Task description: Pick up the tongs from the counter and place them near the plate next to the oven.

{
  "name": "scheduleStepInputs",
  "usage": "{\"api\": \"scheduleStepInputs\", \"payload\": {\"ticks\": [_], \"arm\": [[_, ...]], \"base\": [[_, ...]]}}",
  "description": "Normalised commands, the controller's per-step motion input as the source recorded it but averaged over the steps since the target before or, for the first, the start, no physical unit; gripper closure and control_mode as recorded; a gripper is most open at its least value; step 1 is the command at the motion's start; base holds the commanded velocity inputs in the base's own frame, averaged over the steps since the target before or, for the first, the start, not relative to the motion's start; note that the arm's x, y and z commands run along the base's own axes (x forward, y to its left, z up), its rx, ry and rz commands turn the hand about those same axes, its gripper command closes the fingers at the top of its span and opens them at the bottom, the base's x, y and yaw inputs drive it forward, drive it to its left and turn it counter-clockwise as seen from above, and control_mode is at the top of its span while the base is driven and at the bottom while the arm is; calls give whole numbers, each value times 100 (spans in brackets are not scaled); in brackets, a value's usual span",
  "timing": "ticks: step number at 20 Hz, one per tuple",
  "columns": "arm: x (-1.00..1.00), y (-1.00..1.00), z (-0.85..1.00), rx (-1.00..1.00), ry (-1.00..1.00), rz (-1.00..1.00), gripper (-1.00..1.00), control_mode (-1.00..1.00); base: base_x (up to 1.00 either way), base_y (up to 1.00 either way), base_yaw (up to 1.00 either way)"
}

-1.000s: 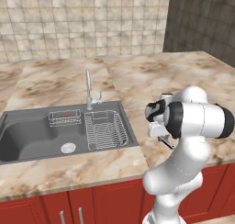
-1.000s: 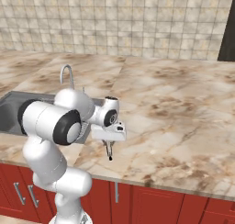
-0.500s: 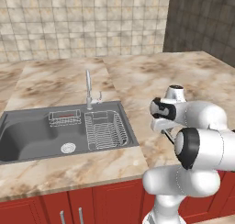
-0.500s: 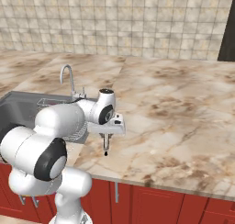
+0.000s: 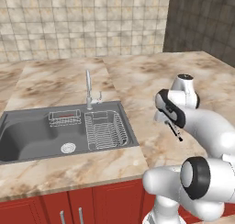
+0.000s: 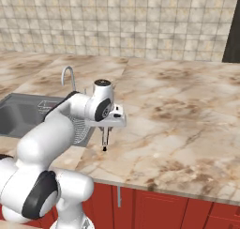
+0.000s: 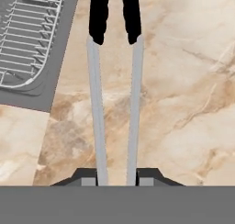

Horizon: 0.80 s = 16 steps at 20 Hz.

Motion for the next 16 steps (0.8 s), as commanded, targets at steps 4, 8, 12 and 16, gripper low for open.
{"api": "scheduleStepInputs", "payload": {"ticks": [4, 8, 12, 16], "arm": [[-15, 0, 77, 0, -10, 0, 100, -100], [-15, -1, 67, 0, -3, 0, 100, -100], [-23, -4, 60, 0, -7, 0, 100, -100], [-21, 2, 31, 0, -2, 1, 100, -100]], "base": [[0, 0, 0], [0, 0, 0], [0, 0, 0], [0, 0, 0]]}}
